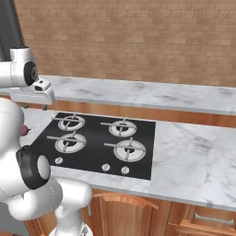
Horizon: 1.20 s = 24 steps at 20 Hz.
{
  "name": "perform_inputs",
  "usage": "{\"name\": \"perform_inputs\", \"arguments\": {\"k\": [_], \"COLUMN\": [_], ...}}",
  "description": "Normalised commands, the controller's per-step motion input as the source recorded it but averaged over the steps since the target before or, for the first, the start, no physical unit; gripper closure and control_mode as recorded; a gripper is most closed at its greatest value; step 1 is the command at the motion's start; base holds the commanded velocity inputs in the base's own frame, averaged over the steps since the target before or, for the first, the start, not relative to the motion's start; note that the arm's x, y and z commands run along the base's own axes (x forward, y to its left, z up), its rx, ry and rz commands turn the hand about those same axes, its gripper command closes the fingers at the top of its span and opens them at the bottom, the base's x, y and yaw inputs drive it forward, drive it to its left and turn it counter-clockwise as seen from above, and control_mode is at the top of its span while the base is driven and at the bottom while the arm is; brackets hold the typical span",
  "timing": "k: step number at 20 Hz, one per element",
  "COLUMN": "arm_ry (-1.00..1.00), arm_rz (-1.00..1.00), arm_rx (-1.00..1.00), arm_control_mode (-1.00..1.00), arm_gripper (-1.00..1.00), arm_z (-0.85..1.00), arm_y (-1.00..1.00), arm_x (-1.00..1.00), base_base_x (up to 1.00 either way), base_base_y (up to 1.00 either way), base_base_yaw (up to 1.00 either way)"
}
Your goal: Place the pan on the front right burner on the stove. Then place the tomato and the onion in the pan and turn on the front right burner.
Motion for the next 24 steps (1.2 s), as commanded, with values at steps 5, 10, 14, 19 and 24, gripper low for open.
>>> {"name": "perform_inputs", "arguments": {"k": [5, 10, 14, 19, 24], "arm_ry": [0.02, 0.01, 0.0, 0.0, 0.01], "arm_rz": [0.0, 0.0, 0.0, 0.0, 0.0], "arm_rx": [-0.01, -0.01, -0.01, -0.02, -0.02], "arm_control_mode": [-1.0, -1.0, -1.0, -1.0, -1.0], "arm_gripper": [-1.0, -1.0, -1.0, -1.0, -1.0], "arm_z": [-0.05, -0.1, -0.18, -0.2, -0.13], "arm_y": [0.55, 0.49, 0.43, 0.42, 0.45], "arm_x": [-0.09, -0.15, -0.27, -0.24, -0.08], "base_base_x": [0.0, 0.0, 0.0, 0.0, 0.0], "base_base_y": [0.0, 0.0, 0.0, 0.0, 0.0], "base_base_yaw": [0.0, 0.0, 0.0, 0.0, 0.0]}}
